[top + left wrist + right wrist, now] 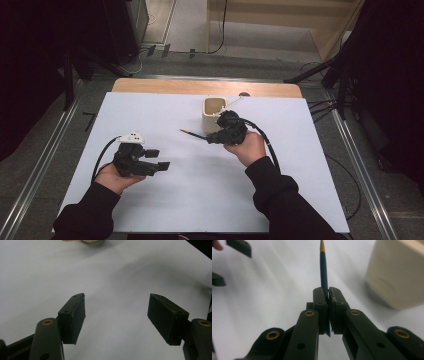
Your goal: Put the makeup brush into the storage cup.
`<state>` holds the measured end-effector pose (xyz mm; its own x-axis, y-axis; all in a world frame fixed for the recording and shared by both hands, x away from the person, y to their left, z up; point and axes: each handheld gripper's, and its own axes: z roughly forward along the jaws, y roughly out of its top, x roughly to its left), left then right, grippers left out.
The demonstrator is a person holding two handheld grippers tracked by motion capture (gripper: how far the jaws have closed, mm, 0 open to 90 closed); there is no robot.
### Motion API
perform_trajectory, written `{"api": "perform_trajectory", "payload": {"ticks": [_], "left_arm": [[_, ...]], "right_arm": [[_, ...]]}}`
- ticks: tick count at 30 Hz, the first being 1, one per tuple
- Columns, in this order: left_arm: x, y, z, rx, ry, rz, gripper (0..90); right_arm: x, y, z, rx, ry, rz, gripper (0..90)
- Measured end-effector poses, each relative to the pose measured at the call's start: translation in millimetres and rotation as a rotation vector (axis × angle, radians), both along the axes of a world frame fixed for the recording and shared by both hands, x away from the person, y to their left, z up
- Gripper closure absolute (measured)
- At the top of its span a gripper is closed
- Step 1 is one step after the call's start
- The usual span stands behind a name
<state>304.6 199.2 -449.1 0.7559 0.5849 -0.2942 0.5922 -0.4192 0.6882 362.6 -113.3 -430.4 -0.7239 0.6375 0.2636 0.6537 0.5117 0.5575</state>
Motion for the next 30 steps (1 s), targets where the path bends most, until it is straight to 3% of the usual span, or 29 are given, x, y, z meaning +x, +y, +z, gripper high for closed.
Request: {"api": "perform_trajectory", "payload": {"ticks": [15,23,28,30], "left_arm": [[4.0,-19.3,8.0,0.003,0.002,0.013,31.0],[5.2,-22.0,11.4,-0.046,0.020,0.032,32.5],[6.0,-22.2,10.4,-0.026,0.001,0.011,34.1],[6.6,-21.8,10.0,-0.029,0.011,0.014,34.1]], "right_arm": [[-23.4,-4.2,1.7,0.056,-0.016,-0.027,86.3],[-35.3,-6.0,3.8,0.090,-0.036,-0.039,86.3],[-42.9,-6.9,4.9,0.113,-0.042,-0.025,86.2],[-44.1,-7.1,5.1,0.113,-0.044,-0.022,86.2]]}}
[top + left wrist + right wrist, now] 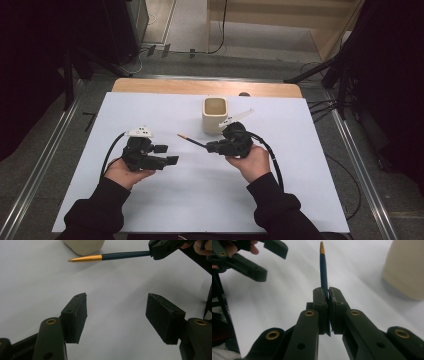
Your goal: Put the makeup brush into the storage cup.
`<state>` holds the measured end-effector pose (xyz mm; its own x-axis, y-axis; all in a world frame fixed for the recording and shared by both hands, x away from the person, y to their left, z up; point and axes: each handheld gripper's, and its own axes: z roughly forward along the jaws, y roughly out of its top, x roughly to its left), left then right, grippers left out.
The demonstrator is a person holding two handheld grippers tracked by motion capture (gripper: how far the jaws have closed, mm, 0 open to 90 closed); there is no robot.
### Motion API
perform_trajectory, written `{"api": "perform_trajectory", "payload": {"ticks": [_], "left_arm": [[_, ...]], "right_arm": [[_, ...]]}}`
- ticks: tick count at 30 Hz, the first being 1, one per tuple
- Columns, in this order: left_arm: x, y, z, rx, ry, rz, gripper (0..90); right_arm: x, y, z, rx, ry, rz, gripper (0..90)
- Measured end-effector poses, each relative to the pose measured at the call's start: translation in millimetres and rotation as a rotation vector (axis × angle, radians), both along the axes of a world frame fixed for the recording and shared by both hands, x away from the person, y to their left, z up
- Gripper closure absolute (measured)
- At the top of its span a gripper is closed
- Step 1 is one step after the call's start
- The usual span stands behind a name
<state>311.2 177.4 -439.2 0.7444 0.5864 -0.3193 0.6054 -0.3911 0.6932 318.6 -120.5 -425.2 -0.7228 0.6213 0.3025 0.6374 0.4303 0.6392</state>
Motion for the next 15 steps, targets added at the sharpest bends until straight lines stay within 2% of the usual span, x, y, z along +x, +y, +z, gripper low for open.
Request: {"api": "perform_trajectory", "payload": {"ticks": [1,8,9,11,12,14,15], "left_arm": [[0.8,0.1,0.1,-0.016,0.018,-0.001,34.0],[1.5,-5.2,4.4,-0.043,0.045,0.003,34.9],[0.4,-6.6,6.1,-0.034,0.032,-0.001,35.9],[-3.1,-10.7,11.1,0.020,-0.048,-0.024,37.5],[-4.4,-12.6,13.8,0.047,-0.082,-0.054,37.3],[-4.3,-16.4,19.0,0.080,-0.097,-0.109,36.4],[-4.3,-18.3,21.6,0.098,-0.117,-0.140,36.4]], "right_arm": [[-2.2,-0.9,0.5,0.005,-0.007,0.004,86.3],[-11.0,-3.4,1.9,0.017,-0.021,-0.010,86.2],[-11.9,-3.7,1.3,0.022,-0.024,-0.004,86.2],[-14.6,-4.3,0.2,0.027,-0.020,-0.002,86.2],[-16.1,-4.5,-0.3,0.026,-0.016,-0.002,86.2],[-18.5,-4.7,-2.6,0.030,-0.010,0.011,86.2],[-18.5,-4.7,-2.6,0.030,-0.010,0.011,86.2]]}}
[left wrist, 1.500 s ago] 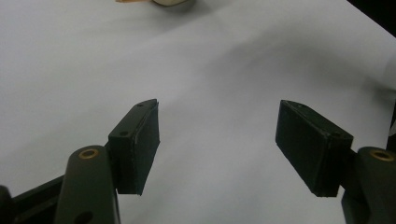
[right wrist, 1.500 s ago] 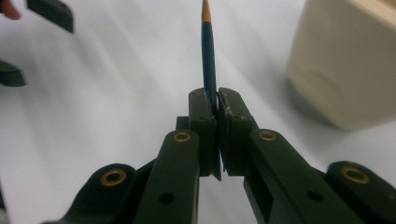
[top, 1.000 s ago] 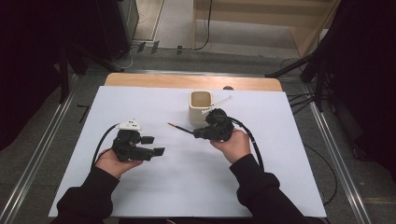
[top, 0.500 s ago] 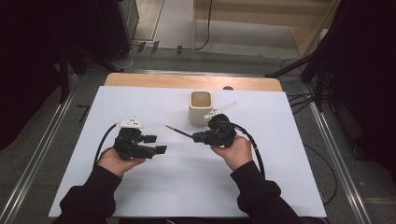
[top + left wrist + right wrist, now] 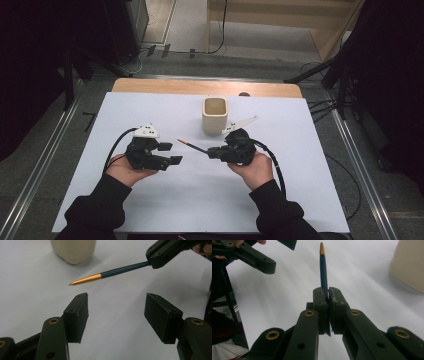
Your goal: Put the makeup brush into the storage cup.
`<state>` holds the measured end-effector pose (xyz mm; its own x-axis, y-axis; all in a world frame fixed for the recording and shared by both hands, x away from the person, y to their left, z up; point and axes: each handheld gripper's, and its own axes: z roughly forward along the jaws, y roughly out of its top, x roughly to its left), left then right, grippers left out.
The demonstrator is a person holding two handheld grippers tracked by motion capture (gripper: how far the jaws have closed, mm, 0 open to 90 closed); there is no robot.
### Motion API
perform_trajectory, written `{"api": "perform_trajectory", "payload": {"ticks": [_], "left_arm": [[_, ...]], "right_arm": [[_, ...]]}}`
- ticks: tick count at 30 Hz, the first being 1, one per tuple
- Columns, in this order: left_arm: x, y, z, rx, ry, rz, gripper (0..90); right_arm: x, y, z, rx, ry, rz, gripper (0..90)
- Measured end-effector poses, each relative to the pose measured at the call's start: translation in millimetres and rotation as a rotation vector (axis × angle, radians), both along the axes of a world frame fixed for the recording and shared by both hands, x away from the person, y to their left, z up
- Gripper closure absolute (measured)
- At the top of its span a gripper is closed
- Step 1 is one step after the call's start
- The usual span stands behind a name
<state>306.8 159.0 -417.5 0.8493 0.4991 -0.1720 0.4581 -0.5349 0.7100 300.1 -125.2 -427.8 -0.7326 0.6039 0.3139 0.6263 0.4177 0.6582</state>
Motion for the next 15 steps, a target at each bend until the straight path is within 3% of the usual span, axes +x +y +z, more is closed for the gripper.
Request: {"api": "perform_trajectory", "payload": {"ticks": [1,9,15], "left_arm": [[1.1,-3.2,5.7,0.050,-0.048,-0.059,36.6],[17.6,-10.3,13.7,0.102,-0.038,-0.173,35.4],[26.3,-18.3,9.4,0.130,-0.024,-0.281,35.4]], "right_arm": [[-1.1,0.5,0.1,-0.008,0.005,0.016,86.2],[0.3,0.5,0.0,0.001,0.018,0.080,86.2],[1.8,3.2,-1.3,-0.004,0.027,0.132,86.2]]}}
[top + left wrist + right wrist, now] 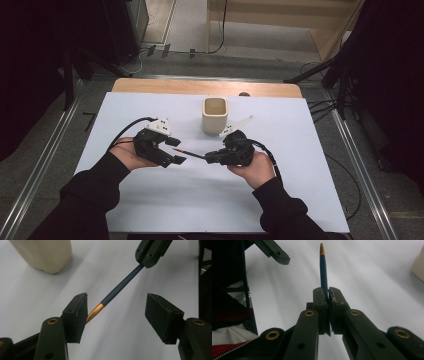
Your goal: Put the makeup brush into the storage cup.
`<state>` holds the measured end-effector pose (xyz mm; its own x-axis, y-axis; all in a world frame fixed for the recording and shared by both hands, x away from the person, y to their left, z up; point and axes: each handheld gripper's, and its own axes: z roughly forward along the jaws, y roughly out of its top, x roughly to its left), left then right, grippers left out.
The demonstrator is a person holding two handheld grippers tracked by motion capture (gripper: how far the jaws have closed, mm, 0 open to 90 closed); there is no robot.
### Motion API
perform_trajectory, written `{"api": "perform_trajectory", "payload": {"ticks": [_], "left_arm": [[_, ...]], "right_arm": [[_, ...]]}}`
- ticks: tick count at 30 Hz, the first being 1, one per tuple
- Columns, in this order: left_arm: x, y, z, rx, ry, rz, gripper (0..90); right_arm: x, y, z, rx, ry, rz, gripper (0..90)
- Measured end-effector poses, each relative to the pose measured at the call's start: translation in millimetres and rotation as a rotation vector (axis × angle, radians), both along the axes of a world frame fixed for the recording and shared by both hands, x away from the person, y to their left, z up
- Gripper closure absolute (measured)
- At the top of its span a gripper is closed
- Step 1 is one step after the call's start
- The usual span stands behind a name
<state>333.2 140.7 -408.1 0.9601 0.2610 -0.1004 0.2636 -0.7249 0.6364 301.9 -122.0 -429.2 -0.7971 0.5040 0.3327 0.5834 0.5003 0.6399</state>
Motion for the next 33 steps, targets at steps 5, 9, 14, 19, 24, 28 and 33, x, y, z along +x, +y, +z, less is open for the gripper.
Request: {"api": "perform_trajectory", "payload": {"ticks": [5,9,14,19,24,28,33], "left_arm": [[2.8,-5.5,-4.4,0.020,0.016,-0.072,35.4],[3.8,-6.0,-9.0,0.004,0.033,-0.134,35.5],[6.2,-8.0,-14.3,0.016,0.068,-0.164,39.1],[6.5,-9.4,-19.8,0.031,0.072,-0.181,43.6],[4.9,-10.6,-23.1,0.039,0.090,-0.217,50.1],[3.6,-10.9,-24.3,0.057,0.101,-0.253,61.2],[3.8,-10.6,-26.6,0.061,0.130,-0.292,75.9]], "right_arm": [[0.0,2.1,-2.3,0.009,0.011,0.044,86.2],[0.0,1.0,-1.9,0.022,0.018,0.066,86.2],[-1.3,1.1,-2.4,0.020,0.029,0.098,86.2],[-1.9,1.7,-2.6,0.033,0.033,0.123,86.2],[-2.2,2.2,-3.1,0.044,0.032,0.153,86.2],[-2.2,2.5,-3.7,0.042,0.032,0.169,86.2],[-2.7,3.4,-4.4,0.049,0.041,0.191,86.2]]}}
